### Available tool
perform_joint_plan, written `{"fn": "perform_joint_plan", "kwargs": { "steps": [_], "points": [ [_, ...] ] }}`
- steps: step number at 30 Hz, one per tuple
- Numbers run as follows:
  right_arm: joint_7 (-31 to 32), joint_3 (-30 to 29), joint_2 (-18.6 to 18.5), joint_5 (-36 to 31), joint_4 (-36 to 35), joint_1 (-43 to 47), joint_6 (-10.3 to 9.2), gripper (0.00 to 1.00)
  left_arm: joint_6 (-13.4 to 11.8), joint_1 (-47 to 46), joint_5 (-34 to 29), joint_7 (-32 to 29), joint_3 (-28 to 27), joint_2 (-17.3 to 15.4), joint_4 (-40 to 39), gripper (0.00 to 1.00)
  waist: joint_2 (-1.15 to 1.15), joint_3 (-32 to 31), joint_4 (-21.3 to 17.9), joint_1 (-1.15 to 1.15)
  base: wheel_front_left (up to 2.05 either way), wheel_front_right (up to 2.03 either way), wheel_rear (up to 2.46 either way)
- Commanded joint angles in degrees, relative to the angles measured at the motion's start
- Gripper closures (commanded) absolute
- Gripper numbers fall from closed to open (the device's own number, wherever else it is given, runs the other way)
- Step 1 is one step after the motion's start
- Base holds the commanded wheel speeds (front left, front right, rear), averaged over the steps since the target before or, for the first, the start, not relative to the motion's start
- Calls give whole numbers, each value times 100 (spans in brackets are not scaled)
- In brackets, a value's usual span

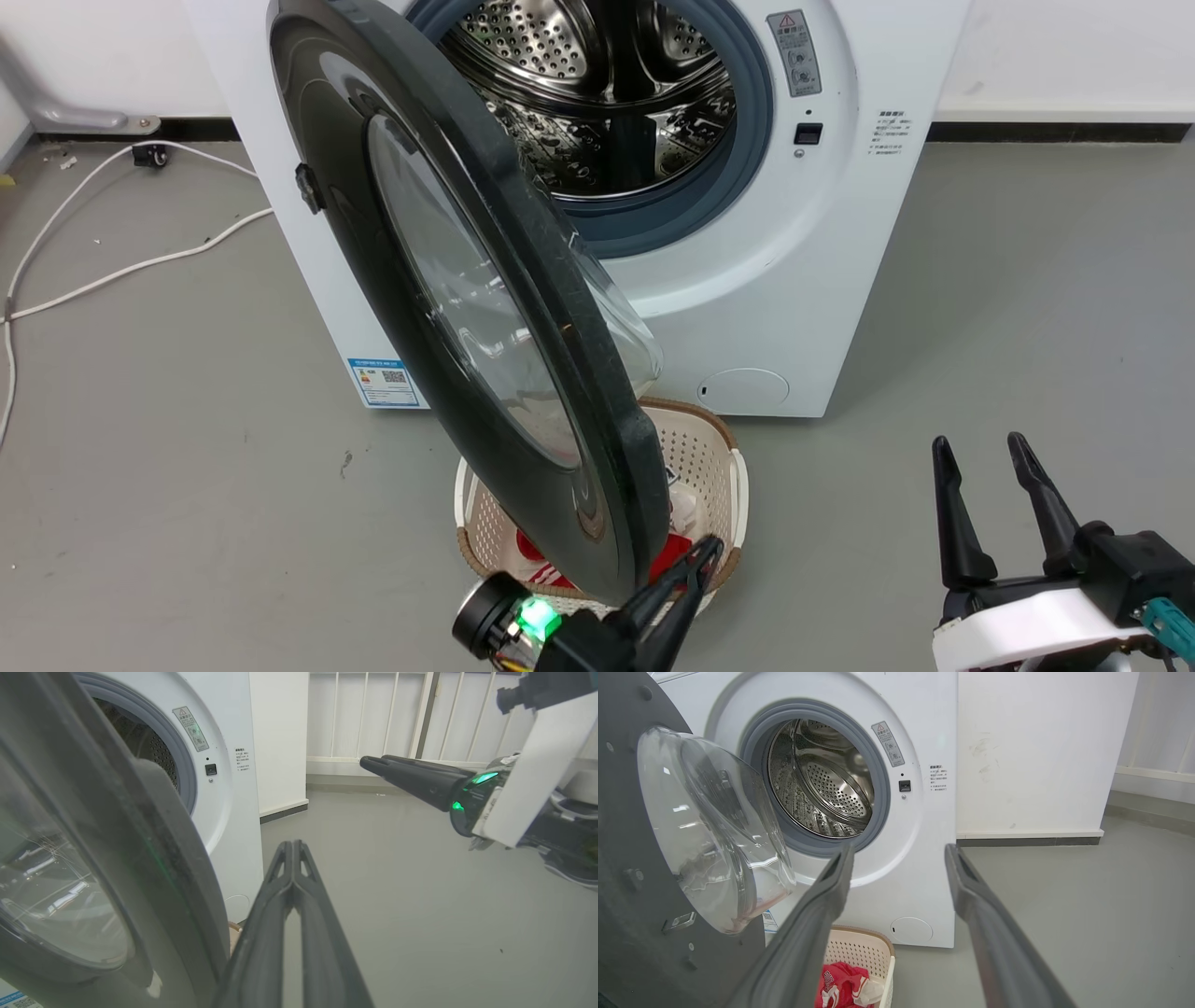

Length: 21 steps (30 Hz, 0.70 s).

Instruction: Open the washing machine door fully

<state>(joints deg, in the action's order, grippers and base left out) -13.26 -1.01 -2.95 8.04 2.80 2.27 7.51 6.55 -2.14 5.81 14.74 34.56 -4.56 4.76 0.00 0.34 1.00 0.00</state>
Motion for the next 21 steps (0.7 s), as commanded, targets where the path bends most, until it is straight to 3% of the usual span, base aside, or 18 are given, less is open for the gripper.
{"fn": "perform_joint_plan", "kwargs": {
  "steps": [1,10,21],
  "points": [
    [-6,13,14,2,7,-47,-4,0,-23,-111,4,11,-13,31,44,100,0,10,-7,0,0,0,0],
    [23,87,14,52,53,-116,-4,0,-323,-792,252,52,32,159,650,100,0,81,-145,0,0,0,0],
    [77,173,14,176,144,-186,-4,0,-961,-1160,651,51,98,168,721,100,0,182,-280,0,0,0,0]
  ]
}}
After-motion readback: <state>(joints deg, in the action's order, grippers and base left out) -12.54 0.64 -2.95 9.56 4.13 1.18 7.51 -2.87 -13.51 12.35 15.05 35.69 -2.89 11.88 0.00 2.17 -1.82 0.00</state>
